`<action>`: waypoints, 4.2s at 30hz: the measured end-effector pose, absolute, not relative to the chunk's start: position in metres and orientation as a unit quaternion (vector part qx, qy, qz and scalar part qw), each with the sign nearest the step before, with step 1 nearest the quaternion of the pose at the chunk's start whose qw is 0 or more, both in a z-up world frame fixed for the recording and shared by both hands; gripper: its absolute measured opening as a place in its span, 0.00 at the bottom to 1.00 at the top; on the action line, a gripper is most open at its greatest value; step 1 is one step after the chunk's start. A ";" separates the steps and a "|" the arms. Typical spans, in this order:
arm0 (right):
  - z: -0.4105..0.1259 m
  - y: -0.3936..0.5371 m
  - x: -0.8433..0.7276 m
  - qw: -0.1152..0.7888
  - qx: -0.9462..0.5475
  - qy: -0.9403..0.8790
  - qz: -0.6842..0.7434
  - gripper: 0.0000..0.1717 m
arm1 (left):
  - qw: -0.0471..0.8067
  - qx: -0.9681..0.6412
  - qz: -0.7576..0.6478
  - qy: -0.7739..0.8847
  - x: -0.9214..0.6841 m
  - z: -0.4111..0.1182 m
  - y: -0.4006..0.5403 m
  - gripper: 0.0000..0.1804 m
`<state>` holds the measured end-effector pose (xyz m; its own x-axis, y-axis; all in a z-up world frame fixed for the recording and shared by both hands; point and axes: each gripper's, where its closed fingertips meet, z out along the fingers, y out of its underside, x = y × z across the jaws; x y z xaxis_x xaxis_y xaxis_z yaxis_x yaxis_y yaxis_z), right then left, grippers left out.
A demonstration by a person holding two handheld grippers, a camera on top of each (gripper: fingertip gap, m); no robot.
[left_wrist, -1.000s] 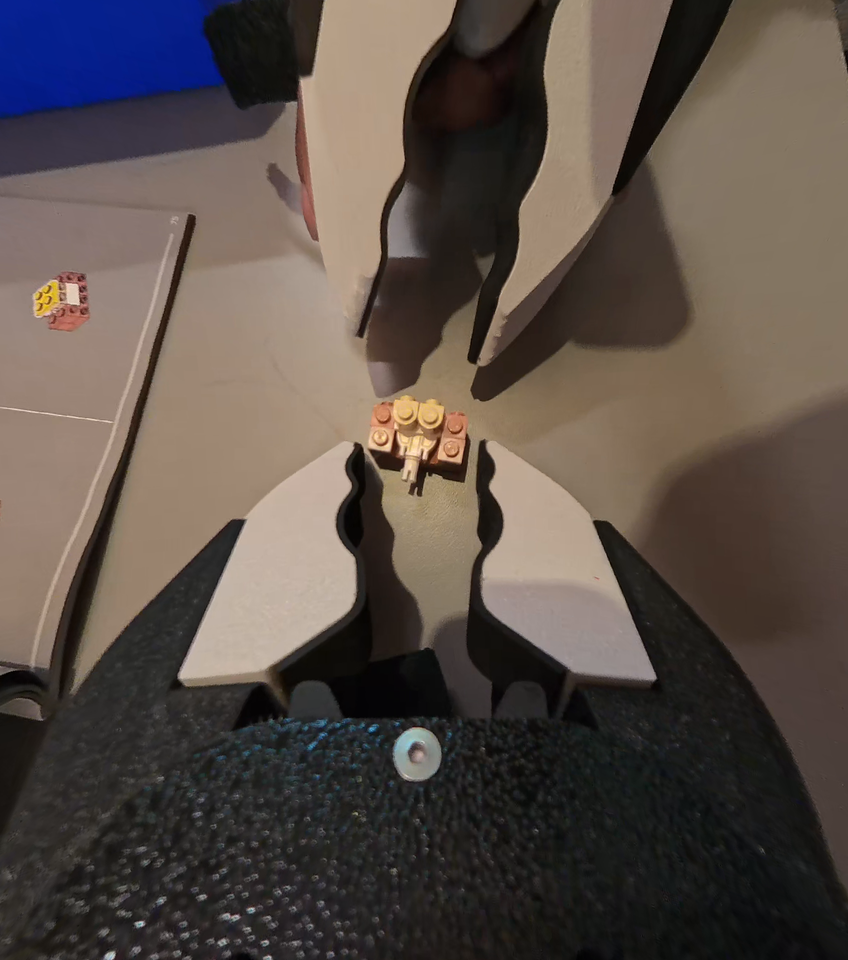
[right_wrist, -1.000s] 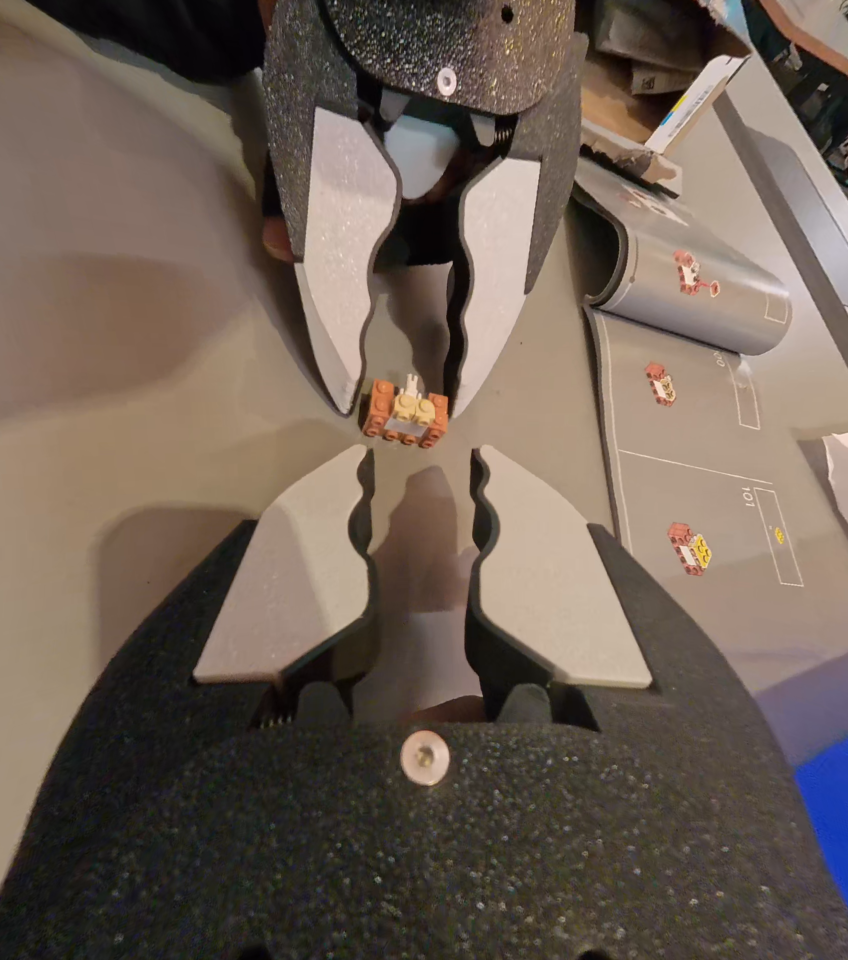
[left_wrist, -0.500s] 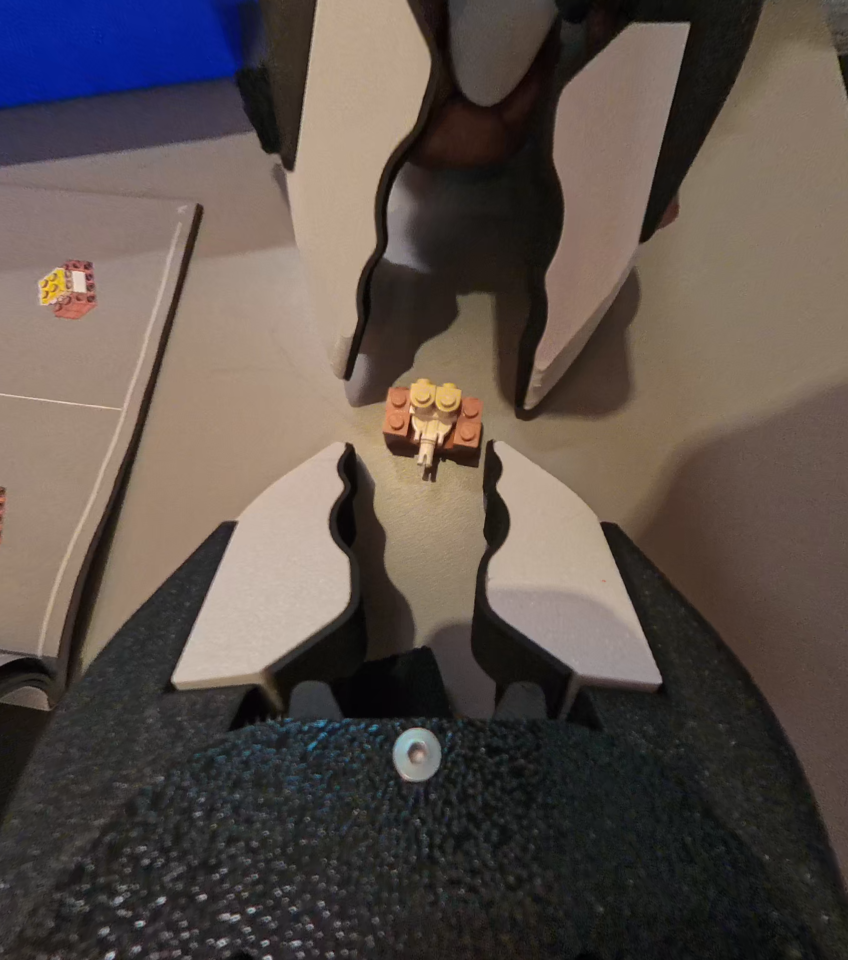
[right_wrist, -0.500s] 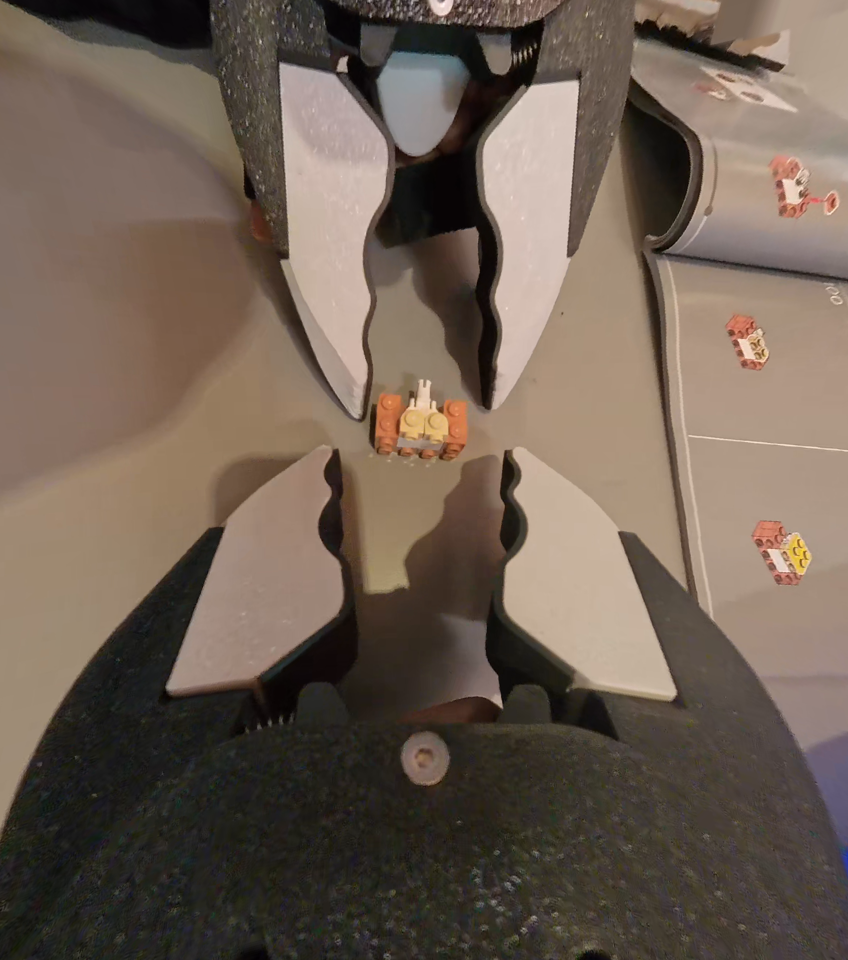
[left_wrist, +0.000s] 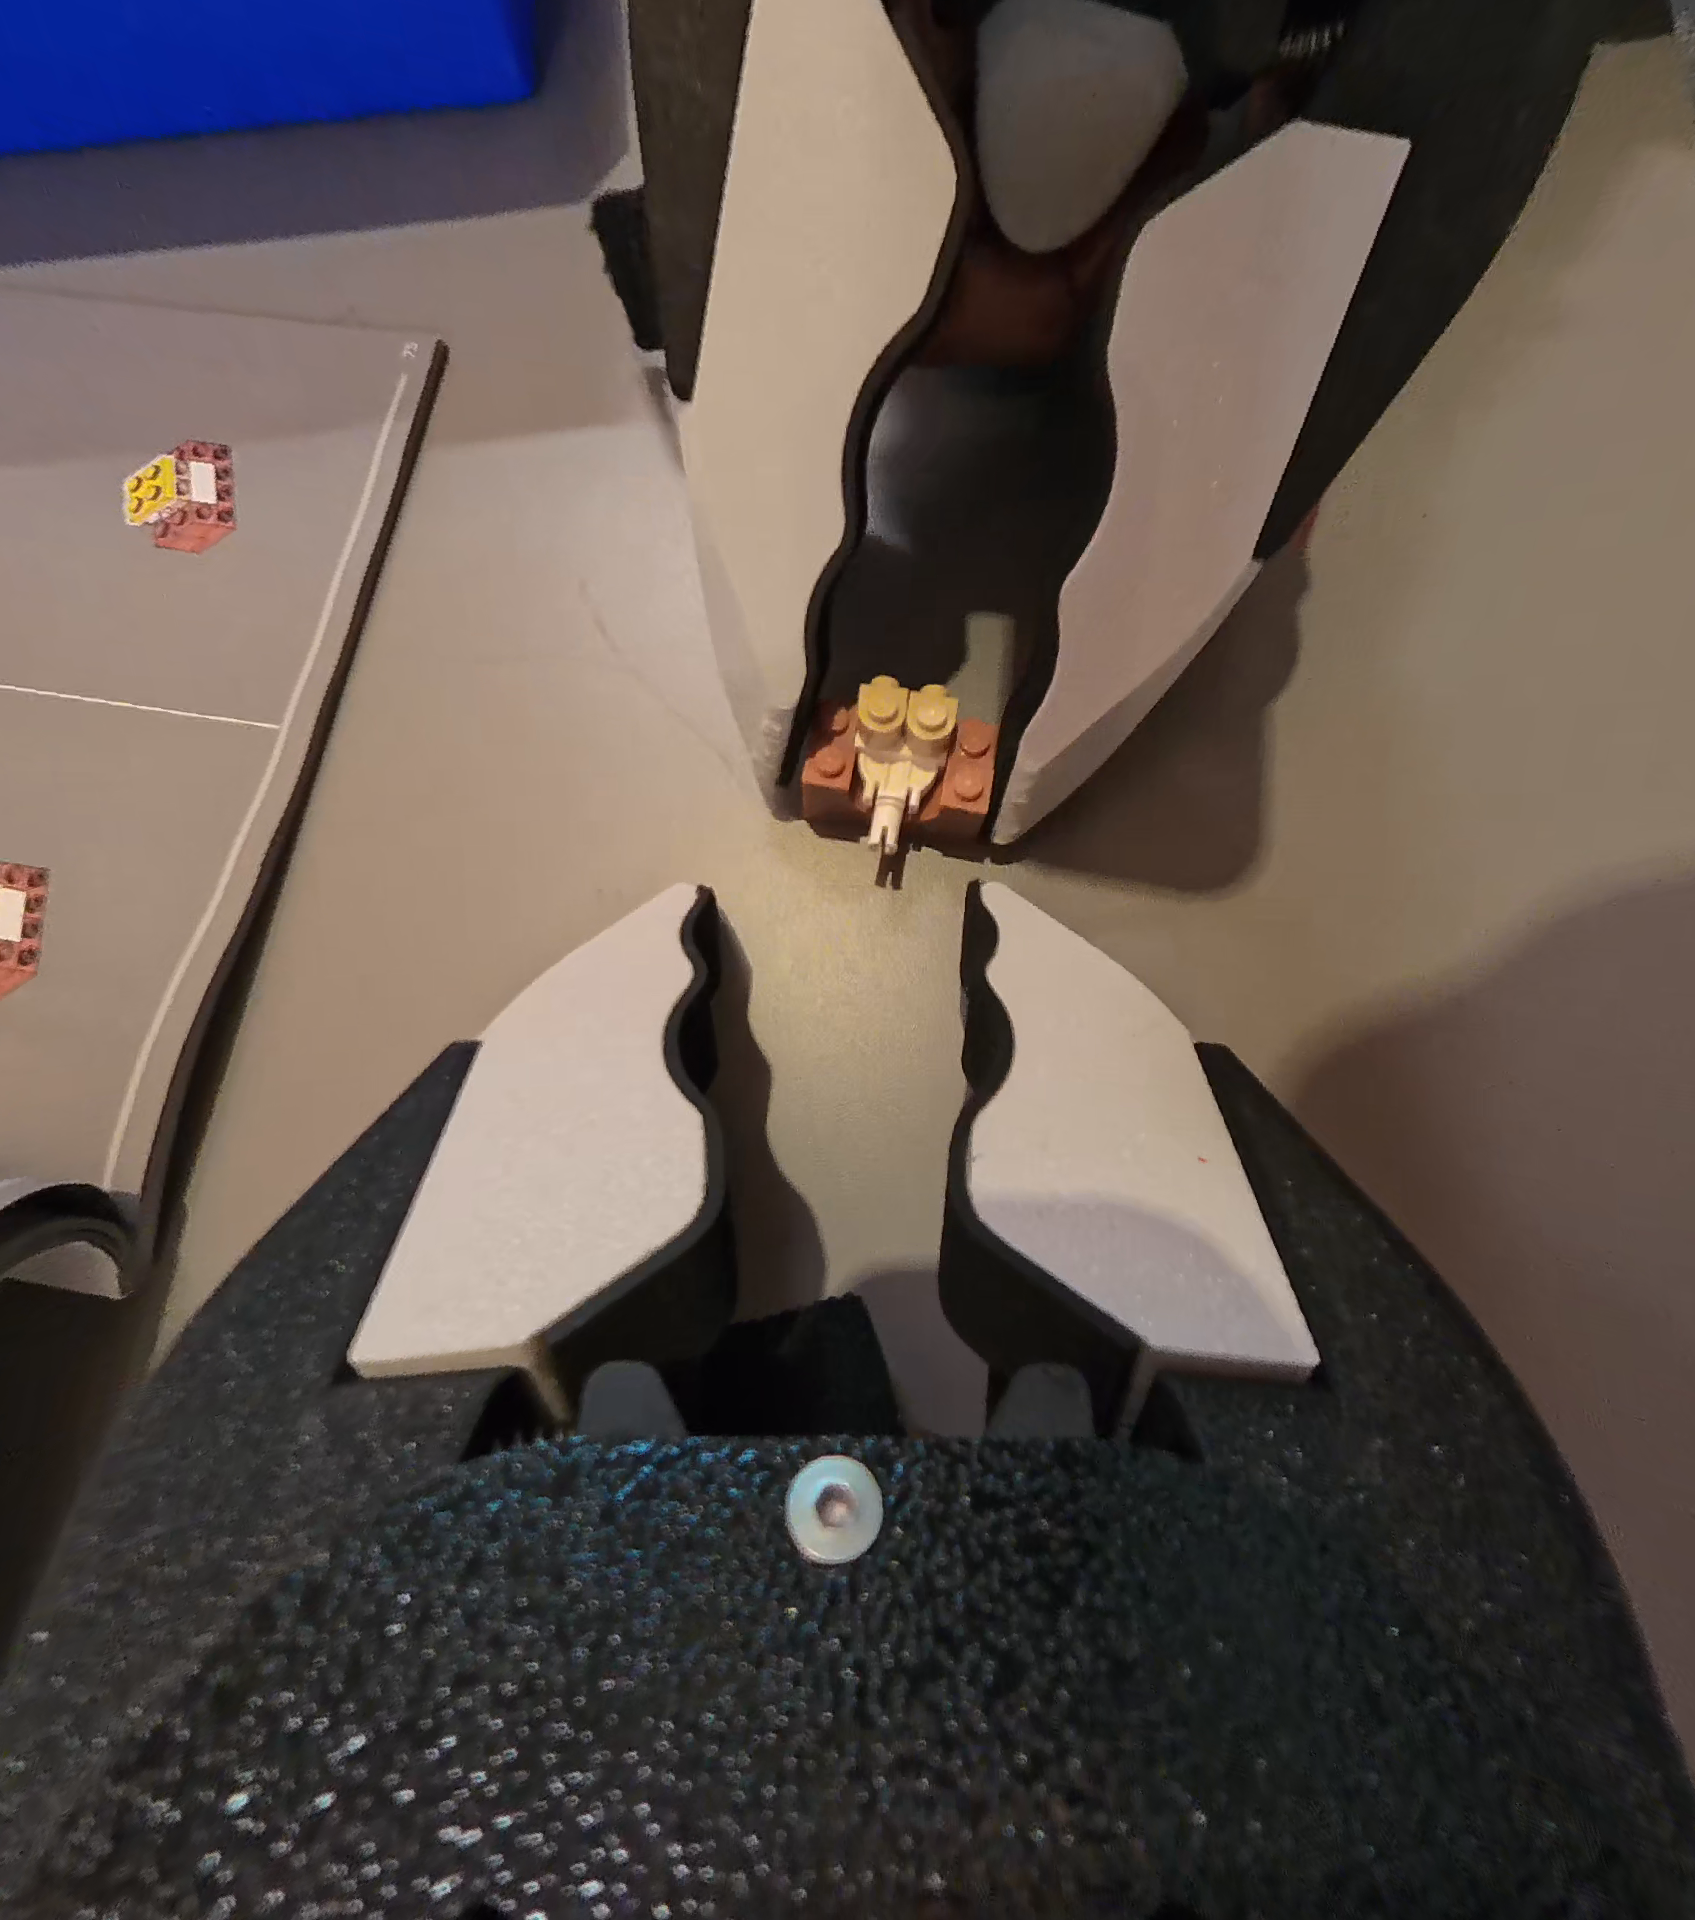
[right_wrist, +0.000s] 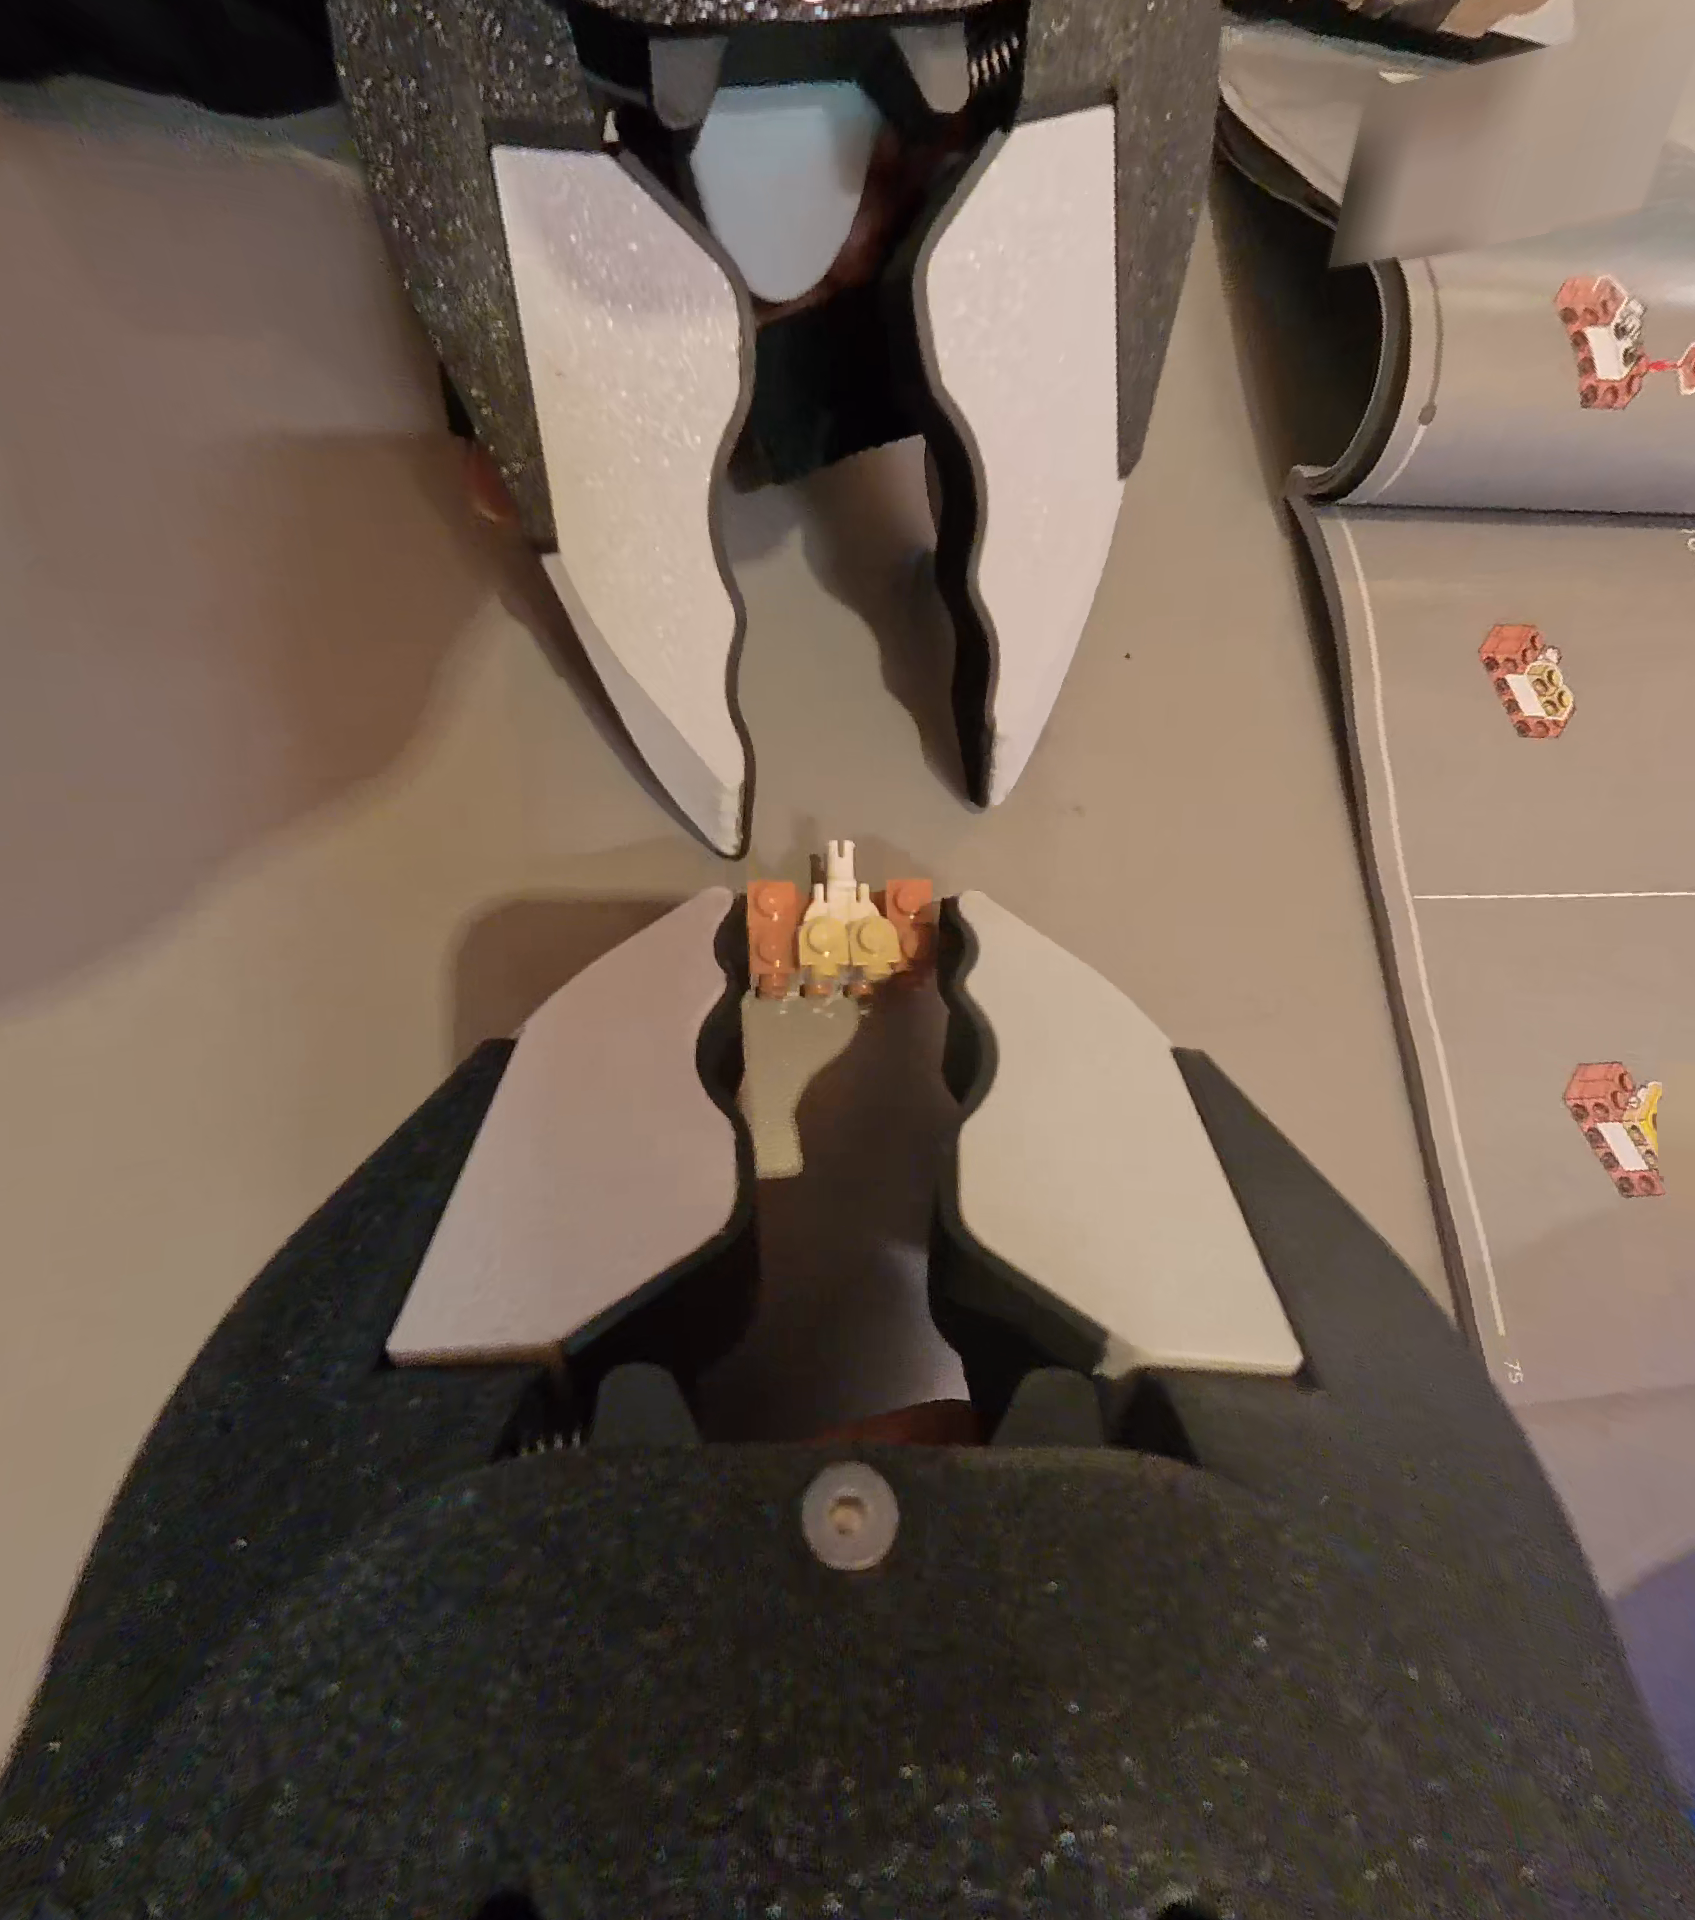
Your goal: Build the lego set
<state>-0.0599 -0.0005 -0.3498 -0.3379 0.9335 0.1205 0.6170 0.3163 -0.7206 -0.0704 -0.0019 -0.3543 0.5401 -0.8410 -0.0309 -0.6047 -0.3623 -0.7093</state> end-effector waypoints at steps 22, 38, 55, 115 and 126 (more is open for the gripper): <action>-0.349 -0.007 -0.055 0.261 -0.475 -0.783 0.305 0.27 | 0.337 -0.810 -0.181 0.445 -0.070 -0.355 -0.006 0.23; -0.339 -0.004 -0.043 0.275 -0.468 -0.770 0.336 0.20 | 0.364 -0.769 -0.182 0.494 -0.049 -0.349 -0.007 0.26; -0.282 0.023 -0.006 0.382 -0.460 -0.715 0.361 0.22 | 0.454 -0.759 -0.192 0.426 -0.064 -0.321 0.016 0.25; -0.338 0.367 -0.007 0.184 -0.498 -0.847 -0.031 0.17 | 0.476 -0.781 -0.131 0.383 -0.089 -0.322 0.037 0.22; -0.354 0.364 -0.007 0.065 -0.524 -0.849 0.014 0.10 | 0.479 -0.776 -0.147 0.384 -0.088 -0.319 0.035 0.22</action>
